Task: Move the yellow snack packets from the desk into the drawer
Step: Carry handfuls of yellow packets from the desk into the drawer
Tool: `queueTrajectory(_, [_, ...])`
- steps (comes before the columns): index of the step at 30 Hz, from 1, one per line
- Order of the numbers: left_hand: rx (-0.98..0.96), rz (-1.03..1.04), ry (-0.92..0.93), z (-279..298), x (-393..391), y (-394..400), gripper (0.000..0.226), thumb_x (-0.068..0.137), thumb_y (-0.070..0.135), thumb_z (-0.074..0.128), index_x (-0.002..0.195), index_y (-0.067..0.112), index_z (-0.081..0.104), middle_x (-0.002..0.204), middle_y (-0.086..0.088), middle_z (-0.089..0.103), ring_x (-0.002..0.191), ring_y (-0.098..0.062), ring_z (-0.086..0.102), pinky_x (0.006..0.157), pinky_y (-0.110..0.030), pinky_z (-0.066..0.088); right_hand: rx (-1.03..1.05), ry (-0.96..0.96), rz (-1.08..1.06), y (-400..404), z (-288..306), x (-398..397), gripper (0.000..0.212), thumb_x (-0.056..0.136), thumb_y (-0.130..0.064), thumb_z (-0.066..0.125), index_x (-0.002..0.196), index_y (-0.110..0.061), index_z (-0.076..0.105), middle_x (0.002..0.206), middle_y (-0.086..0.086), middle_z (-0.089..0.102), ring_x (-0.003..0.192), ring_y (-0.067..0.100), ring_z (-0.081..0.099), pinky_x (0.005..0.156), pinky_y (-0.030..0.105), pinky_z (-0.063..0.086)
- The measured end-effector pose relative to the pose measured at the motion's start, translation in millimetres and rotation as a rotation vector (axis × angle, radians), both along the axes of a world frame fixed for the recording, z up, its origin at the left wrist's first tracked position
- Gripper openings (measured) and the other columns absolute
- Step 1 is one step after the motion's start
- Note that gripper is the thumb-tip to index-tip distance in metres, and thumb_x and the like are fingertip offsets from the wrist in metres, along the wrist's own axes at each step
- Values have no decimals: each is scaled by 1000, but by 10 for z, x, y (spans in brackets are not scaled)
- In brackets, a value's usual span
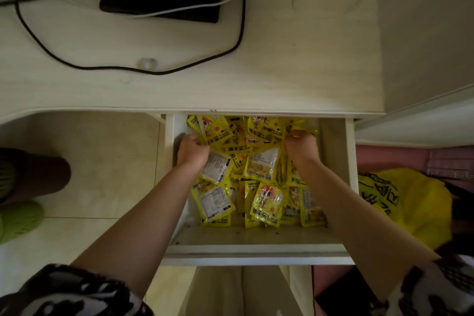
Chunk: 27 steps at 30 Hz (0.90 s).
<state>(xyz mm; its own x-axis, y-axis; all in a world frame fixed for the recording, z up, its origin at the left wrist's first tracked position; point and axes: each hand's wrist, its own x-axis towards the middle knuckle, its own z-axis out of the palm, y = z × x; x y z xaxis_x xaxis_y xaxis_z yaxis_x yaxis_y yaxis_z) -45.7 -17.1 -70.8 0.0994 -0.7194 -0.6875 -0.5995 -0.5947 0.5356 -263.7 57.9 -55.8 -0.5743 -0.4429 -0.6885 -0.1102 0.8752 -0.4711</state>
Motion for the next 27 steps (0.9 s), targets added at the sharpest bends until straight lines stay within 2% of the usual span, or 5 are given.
queueTrajectory(5, [-34,-95,-49,281,50,347,38,86,12,61,124,8,58,122,-8,64,97,-21,62,71,-23,44,-23,-5,90,262,333,81,41,85,-5,37,114,-16,63,67,1,53,51,16,44,45,21,30])
queueTrajectory(8, [-49,-132,-64,483,70,609,37,90,14,58,127,11,58,122,-5,63,90,-14,56,77,-26,40,-19,-10,177,448,524,163,36,87,-3,36,106,-13,64,78,7,59,52,15,45,45,21,31])
queueTrajectory(12, [-116,-155,-79,697,165,1007,32,91,15,58,122,12,60,121,-6,65,106,-21,60,86,-26,42,-83,-13,290,747,741,298,27,90,-5,36,92,-9,62,72,4,56,54,17,45,50,25,37])
queueTrajectory(17, [-190,-61,-58,952,348,1499,25,90,12,58,114,11,63,109,-8,68,103,-24,63,78,-23,41,-122,11,493,1015,941,518,36,98,-15,37,132,-10,49,94,5,60,55,10,53,41,19,37])
queueTrajectory(27, [-298,108,-137,1327,1170,2256,26,92,11,52,117,15,60,107,-5,68,105,-21,59,83,-27,45,-156,82,977,1196,1149,1328,30,99,-22,43,127,-15,50,111,4,64,92,18,60,65,23,44])
